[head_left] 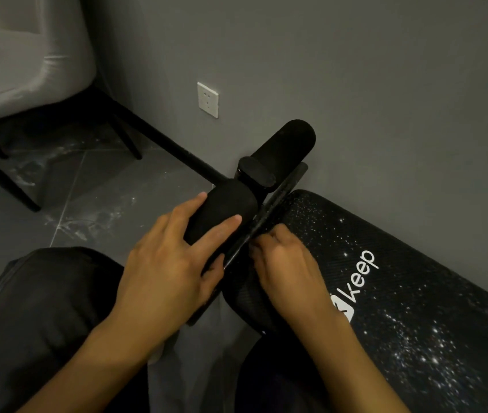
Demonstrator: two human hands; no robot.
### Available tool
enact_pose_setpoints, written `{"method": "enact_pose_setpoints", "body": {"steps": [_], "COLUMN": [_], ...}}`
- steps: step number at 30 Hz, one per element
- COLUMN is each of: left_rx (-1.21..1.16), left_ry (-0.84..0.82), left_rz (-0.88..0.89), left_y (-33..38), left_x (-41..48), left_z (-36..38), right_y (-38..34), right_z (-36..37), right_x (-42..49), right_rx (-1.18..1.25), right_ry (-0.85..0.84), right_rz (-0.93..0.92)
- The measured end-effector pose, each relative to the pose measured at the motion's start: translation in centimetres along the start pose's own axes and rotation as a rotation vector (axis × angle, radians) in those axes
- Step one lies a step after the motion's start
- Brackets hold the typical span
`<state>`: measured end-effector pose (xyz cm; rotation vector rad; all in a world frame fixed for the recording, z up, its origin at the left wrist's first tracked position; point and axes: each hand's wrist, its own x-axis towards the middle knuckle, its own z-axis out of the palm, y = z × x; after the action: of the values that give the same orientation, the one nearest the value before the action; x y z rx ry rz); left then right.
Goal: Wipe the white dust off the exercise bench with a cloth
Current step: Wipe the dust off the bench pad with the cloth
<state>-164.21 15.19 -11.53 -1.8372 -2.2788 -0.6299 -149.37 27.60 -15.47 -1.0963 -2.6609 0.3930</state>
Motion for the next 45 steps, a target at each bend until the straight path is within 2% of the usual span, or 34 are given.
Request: {"method": "enact_pose_setpoints", "body": {"steps": [2,7,14,20,27,31,34,38,42,45], "left_rx": [-0.014,-0.027,-0.024,-0.029,-0.066,-0.101,-0.070,0.063,0.029,0.106], "left_ry": [0.009,0.016,0.023,0.028,0.020,0.082,0.181,0.385,0.292,0.223], "left_rz": [-0.005,-0.008,-0.022,-0.002,0.024,0.051,0.107,0.284,0.466,0.460], "left_y": [-0.1,-0.1,0.2,-0.2,-0.7,-0.8,-1.6,-1.2,-0.2,-0.6], "left_x": [-0.1,-0.2,-0.2,0.1,0.9,0.0,-2.0,-5.4,-5.9,-5.6], "left_z": [-0.1,-0.1,-0.2,-0.2,0.0,0.1,1.2,3.5,4.9,5.1], "right_y": [-0.8,-1.5,-0.9,-0.5,-0.2,-0.7,0.0,1.1,0.7,0.2], "right_z": [0.4,0.2,0.8,0.2,0.1,0.5,0.1,0.0,0.1,0.1], "right_x": [0.8,-2.7,0.1,-4.4,-1.8,-3.1,-5.4,-3.3,-0.8,-2.2], "right_rx": [-0.048,-0.005,-0.057,0.084,0.016,0.074,0.078,-0.008,0.001,0.054], "right_ry": [0.004,-0.032,0.037,0.008,0.063,-0.015,-0.028,0.079,0.063,0.012], "right_rz": [0.028,-0.090,0.047,-0.038,0.027,-0.094,-0.134,0.003,0.057,-0.079]}}
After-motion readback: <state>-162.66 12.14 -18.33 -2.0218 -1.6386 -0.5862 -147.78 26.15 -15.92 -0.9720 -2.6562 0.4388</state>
